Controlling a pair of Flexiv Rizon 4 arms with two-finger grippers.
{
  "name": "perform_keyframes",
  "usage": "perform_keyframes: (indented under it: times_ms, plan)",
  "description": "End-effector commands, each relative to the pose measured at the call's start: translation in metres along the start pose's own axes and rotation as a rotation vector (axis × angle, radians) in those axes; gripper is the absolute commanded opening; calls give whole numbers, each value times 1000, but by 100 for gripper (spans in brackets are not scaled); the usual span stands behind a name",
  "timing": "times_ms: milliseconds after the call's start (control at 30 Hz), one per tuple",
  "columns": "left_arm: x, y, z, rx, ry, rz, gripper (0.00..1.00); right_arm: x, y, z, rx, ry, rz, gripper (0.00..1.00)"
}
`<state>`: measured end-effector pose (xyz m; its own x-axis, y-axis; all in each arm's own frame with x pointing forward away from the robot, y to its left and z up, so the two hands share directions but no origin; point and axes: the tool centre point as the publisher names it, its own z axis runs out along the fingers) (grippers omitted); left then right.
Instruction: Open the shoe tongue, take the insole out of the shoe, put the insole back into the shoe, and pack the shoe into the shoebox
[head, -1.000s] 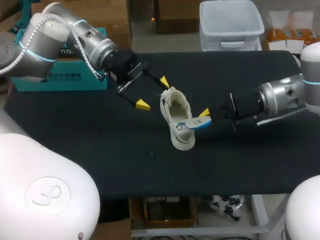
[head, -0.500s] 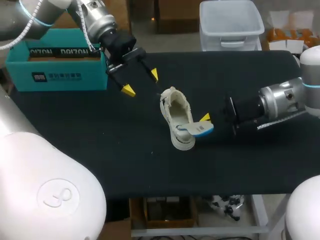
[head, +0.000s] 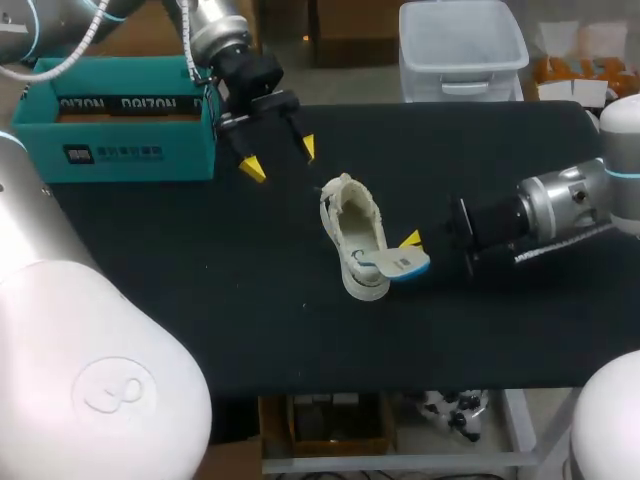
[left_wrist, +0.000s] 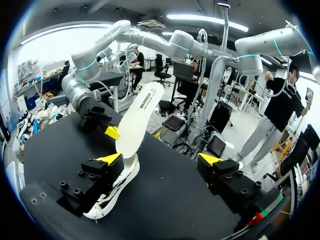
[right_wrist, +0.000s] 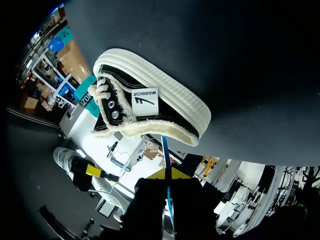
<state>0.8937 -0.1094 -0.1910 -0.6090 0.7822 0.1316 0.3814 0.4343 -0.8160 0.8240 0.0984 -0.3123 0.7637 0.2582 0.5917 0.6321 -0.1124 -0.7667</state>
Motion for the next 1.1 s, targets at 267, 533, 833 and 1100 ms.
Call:
perform_keyframes:
  times_ms: [267, 533, 833, 1100]
  plan:
    - [-4, -1, 8, 1, 6, 15, 100, 4, -2, 0, 6, -4, 1, 0]
    - [5, -1, 29, 49, -173, 102, 100, 10, -2, 0, 5, 12, 16, 0]
    - [9, 3, 69, 171, -515, 263, 100, 17, 0, 3, 20, 24, 31, 0]
    - [13, 4, 75, 269, -644, 256, 100, 20, 1, 2, 3, 66, 9, 0]
